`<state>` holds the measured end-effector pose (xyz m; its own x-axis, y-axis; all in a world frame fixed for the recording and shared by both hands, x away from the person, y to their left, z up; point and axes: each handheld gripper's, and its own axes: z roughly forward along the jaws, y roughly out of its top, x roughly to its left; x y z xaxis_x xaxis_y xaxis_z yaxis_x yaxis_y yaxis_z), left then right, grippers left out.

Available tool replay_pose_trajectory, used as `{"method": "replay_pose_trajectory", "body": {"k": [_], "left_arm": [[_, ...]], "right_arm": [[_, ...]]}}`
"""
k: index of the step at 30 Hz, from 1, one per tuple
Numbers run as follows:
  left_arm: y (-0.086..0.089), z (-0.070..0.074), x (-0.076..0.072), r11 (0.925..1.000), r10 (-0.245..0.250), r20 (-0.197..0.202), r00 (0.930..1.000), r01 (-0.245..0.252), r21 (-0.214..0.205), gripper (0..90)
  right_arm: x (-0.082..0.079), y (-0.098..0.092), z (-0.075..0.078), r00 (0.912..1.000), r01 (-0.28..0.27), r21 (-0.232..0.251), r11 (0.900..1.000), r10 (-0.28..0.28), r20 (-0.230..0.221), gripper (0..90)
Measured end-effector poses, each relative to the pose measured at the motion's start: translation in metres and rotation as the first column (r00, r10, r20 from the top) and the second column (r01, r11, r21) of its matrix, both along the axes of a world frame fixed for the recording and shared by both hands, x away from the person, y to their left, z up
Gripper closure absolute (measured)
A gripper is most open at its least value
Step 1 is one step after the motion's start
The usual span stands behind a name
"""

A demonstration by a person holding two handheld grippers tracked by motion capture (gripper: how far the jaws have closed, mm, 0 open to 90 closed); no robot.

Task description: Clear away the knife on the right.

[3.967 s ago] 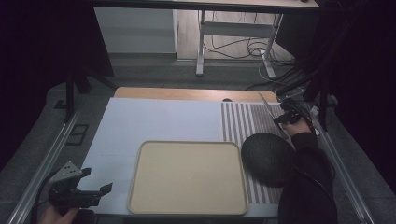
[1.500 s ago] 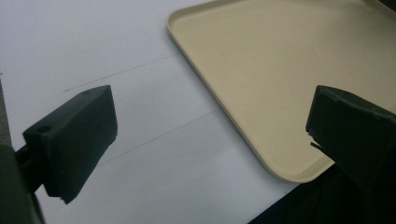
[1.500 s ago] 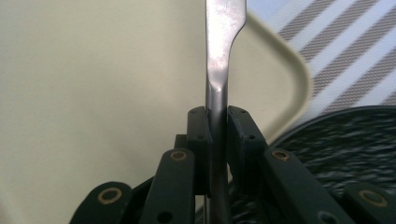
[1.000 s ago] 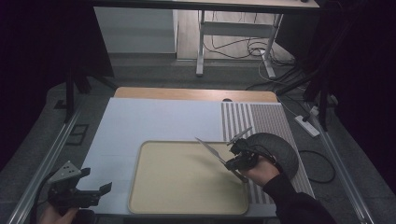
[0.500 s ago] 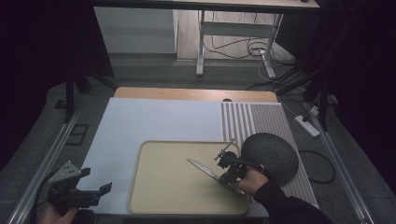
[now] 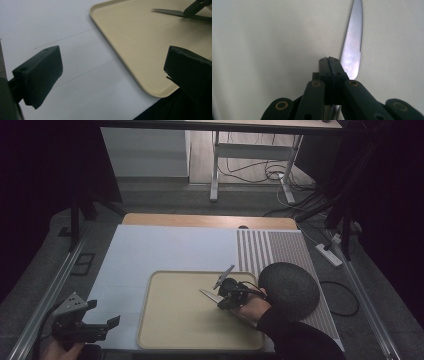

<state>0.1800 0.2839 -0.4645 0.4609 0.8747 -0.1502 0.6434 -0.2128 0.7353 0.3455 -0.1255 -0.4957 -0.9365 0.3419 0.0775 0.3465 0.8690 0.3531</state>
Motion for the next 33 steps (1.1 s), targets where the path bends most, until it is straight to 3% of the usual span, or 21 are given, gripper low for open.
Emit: {"method": "replay_pose_trajectory", "body": {"k": [1, 4, 6, 9, 14, 25, 33], "left_arm": [[0.000, 0.000, 0.000, 1.0000, 0.000, -0.001, 1.0000, 0.000, -0.001, 2.6], [0.000, 0.000, 0.000, 1.0000, 0.000, -0.001, 1.0000, 0.000, 0.000, 2.6], [0.000, 0.000, 0.000, 1.0000, 0.000, 0.000, 1.0000, 0.000, 0.000, 2.6], [0.000, 0.000, 0.000, 1.0000, -0.001, 0.001, 1.0000, 0.001, 0.001, 2.6], [0.000, 0.000, 0.000, 1.0000, 0.000, 0.000, 1.0000, 0.000, 0.001, 2.6], [0.000, 0.000, 0.000, 1.0000, 0.002, 0.000, 1.0000, -0.002, 0.004, 2.6], [-0.001, 0.000, 0.000, 1.0000, 0.004, 0.000, 1.0000, -0.004, 0.004, 2.7]], "right_arm": [[0.003, 0.005, -0.006, 1.0000, -0.004, -0.020, 0.9998, 0.004, -0.001, 90.0], [0.008, 0.004, -0.007, 1.0000, 0.007, -0.008, 0.9999, -0.007, -0.006, 90.0], [0.013, -0.002, -0.006, 0.9991, 0.038, -0.032, 0.9988, -0.037, 0.019, 90.0], [0.023, -0.017, -0.005, 0.9937, 0.112, -0.033, 0.9932, -0.111, 0.010, 90.0], [0.030, -0.035, -0.004, 0.9865, 0.163, -0.031, 0.9861, -0.164, -0.011, 90.0], [0.028, -0.048, -0.003, 0.9841, 0.175, -0.033, 0.9840, -0.176, -0.026, 90.0], [0.026, -0.067, -0.002, 0.9751, 0.214, -0.032, 0.9763, -0.216, -0.051, 90.0]]}}
